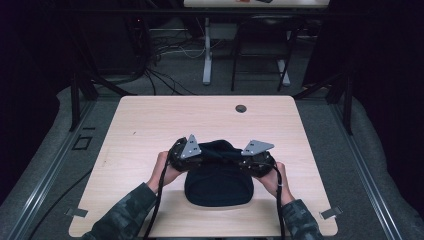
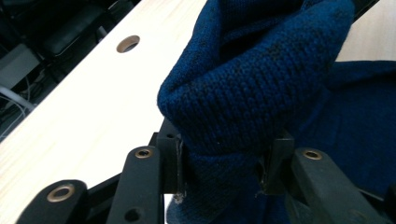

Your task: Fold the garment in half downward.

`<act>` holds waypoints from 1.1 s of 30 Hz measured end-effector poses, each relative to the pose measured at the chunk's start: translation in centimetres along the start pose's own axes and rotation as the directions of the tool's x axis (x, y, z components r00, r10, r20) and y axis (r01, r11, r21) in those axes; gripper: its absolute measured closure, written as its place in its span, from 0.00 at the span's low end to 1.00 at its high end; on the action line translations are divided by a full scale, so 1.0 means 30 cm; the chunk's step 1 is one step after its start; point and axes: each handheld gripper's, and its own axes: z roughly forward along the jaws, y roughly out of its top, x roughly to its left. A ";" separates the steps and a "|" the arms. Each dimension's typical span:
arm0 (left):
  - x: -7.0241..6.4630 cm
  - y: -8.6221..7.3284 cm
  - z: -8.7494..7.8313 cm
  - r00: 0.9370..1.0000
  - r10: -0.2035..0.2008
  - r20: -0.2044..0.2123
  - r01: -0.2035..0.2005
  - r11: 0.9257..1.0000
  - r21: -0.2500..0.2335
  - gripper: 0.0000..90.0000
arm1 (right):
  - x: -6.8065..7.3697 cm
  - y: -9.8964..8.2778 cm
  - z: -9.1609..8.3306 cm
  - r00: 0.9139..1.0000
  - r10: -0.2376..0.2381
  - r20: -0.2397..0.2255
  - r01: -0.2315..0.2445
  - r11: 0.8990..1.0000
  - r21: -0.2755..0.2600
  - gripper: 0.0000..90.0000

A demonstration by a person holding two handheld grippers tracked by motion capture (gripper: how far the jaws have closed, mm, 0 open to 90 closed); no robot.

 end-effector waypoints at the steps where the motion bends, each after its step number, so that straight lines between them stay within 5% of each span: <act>1: -0.005 -0.005 -0.001 1.000 -0.004 0.003 0.004 1.000 0.000 0.69 | 0.006 -0.003 -0.001 1.000 -0.001 0.001 0.001 1.000 0.001 0.69; 16: -0.087 -0.080 -0.004 0.997 -0.023 0.069 0.025 0.999 -0.028 0.76 | 0.056 -0.077 -0.010 0.998 0.018 -0.055 -0.017 1.000 0.023 0.70; 33: -0.153 -0.162 0.041 0.984 -0.069 0.165 0.061 0.997 0.054 0.70 | 0.098 -0.156 0.011 0.990 0.057 -0.129 -0.040 0.991 0.128 0.62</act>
